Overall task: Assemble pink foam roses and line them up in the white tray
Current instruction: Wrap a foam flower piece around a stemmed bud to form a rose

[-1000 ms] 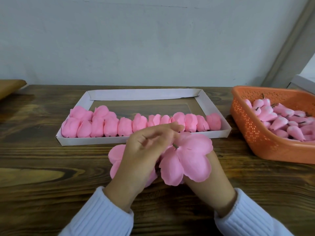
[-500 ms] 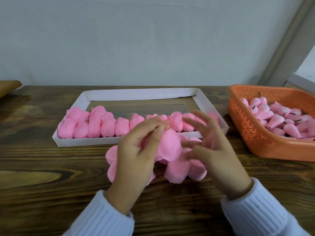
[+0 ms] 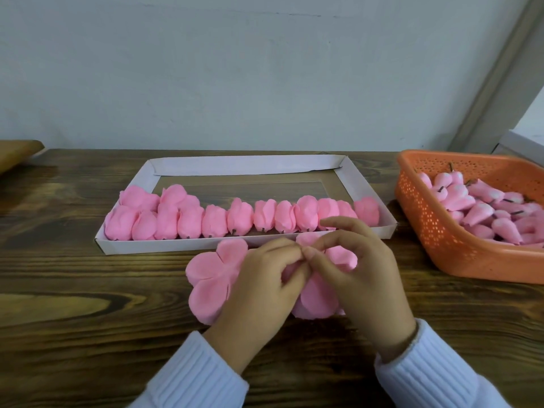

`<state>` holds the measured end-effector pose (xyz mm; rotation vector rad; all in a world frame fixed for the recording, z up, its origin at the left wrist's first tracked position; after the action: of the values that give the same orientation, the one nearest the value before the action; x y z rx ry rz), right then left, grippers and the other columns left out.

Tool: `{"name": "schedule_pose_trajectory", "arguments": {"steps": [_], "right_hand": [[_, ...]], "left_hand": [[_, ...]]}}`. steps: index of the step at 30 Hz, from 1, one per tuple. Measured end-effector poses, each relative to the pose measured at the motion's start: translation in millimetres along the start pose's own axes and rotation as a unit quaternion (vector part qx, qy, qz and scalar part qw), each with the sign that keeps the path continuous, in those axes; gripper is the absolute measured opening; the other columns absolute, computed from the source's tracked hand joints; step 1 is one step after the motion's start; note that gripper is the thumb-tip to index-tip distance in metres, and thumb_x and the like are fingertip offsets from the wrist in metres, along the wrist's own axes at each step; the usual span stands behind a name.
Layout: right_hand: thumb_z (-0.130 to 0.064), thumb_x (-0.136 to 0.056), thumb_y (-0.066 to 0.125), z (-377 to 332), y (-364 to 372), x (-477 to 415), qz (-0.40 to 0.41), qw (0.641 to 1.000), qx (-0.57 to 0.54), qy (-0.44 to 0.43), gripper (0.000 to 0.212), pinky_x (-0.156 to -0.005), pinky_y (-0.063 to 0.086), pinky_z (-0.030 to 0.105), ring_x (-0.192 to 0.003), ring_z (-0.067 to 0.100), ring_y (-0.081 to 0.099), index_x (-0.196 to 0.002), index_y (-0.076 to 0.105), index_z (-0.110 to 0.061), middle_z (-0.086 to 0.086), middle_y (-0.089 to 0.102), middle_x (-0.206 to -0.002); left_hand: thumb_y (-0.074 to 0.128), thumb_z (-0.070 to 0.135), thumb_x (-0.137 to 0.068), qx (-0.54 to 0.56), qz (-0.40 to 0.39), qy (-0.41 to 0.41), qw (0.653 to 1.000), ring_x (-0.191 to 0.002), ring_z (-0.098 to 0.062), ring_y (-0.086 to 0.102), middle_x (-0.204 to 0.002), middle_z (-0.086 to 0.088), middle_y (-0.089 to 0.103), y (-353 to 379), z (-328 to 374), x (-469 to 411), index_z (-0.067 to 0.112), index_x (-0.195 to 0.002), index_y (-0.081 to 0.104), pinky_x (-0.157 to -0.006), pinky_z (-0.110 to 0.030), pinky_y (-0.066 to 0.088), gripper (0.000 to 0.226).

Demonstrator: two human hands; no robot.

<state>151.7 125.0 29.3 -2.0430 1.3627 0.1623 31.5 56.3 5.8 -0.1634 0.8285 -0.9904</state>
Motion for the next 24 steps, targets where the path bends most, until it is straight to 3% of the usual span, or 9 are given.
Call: {"name": "schedule_pose_trajectory", "arguments": {"steps": [3,6,8,15,17,19,24], "right_hand": [[-0.016,-0.073,0.081,0,0,0,-0.004,1.0,0.018,0.004,0.012,-0.085,0.036,0.005,-0.102,0.003,0.058,-0.068,0.071,-0.02,-0.009,0.063,-0.101],[-0.019,-0.072,0.082,-1,0,1,-0.02,0.999,0.032,0.006,0.015,-0.089,0.043,0.021,-0.102,0.008,0.059,-0.065,0.07,-0.025,-0.008,0.064,-0.102],[-0.022,-0.072,0.081,-1,0,0,-0.041,0.998,0.044,0.014,0.014,-0.091,0.041,0.023,-0.104,0.008,0.058,-0.065,0.07,-0.028,-0.008,0.064,-0.106],[-0.025,-0.076,0.078,8,1,-1,-0.11,0.989,0.09,0.027,0.007,-0.086,0.024,-0.003,-0.111,0.002,0.049,-0.069,0.075,-0.023,-0.014,0.059,-0.112],[-0.019,-0.078,0.078,8,2,-2,-0.077,0.992,0.095,-0.011,0.011,-0.09,0.025,0.001,-0.11,0.009,0.052,-0.069,0.074,-0.016,-0.008,0.061,-0.11],[-0.017,-0.079,0.075,4,2,-2,0.001,0.987,0.113,-0.112,0.014,-0.094,0.029,0.008,-0.105,0.014,0.053,-0.068,0.071,-0.009,0.001,0.062,-0.104],[-0.016,-0.086,0.063,-4,1,2,0.124,0.95,0.09,-0.272,0.02,-0.097,0.037,0.026,-0.103,0.017,0.051,-0.074,0.069,-0.002,0.003,0.056,-0.098]], "left_hand": [[0.06,0.014,-0.086,-0.007,-0.006,-0.008,1.0,-0.08,-0.007,0.062,-0.081,0.004,0.066,0,1,0,0.011,-0.083,0.071,-0.074,-0.031,0.051,0.012],[0.066,0.013,-0.086,-0.018,-0.016,-0.024,0.999,-0.083,0.002,0.055,-0.085,0.0,0.068,-2,1,1,0.01,-0.086,0.072,-0.077,-0.01,0.044,0.007],[0.068,0.014,-0.085,-0.027,-0.021,-0.034,0.999,-0.086,0.009,0.049,-0.09,0.003,0.068,-3,1,2,0.012,-0.091,0.072,-0.078,-0.001,0.037,0.008],[0.071,0.016,-0.083,-0.037,-0.037,-0.036,0.998,-0.092,0.006,0.051,-0.097,0.004,0.068,-2,-1,3,0.013,-0.095,0.072,-0.082,-0.002,0.037,0.012],[0.07,0.014,-0.083,-0.029,-0.032,-0.031,0.999,-0.093,0.001,0.057,-0.097,0.004,0.068,-2,0,2,0.013,-0.092,0.072,-0.086,-0.014,0.044,0.01],[0.067,0.019,-0.079,-0.032,-0.012,-0.029,0.999,-0.098,-0.005,0.059,-0.101,0.005,0.067,-1,3,2,0.013,-0.093,0.073,-0.09,-0.026,0.045,0.016],[0.06,0.031,-0.071,0.011,0.036,0.007,0.999,-0.101,-0.009,0.059,-0.103,0.007,0.064,-5,15,1,0.013,-0.098,0.067,-0.088,-0.031,0.048,0.033]]}}
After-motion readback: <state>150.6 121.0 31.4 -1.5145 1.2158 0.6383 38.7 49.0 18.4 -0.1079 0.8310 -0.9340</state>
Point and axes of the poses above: each hand's wrist, its own x-axis away from the middle knuckle, its own y-axis out of the palm, z = x × y, the point moved 1 cm from there along -x, towards the middle knuckle
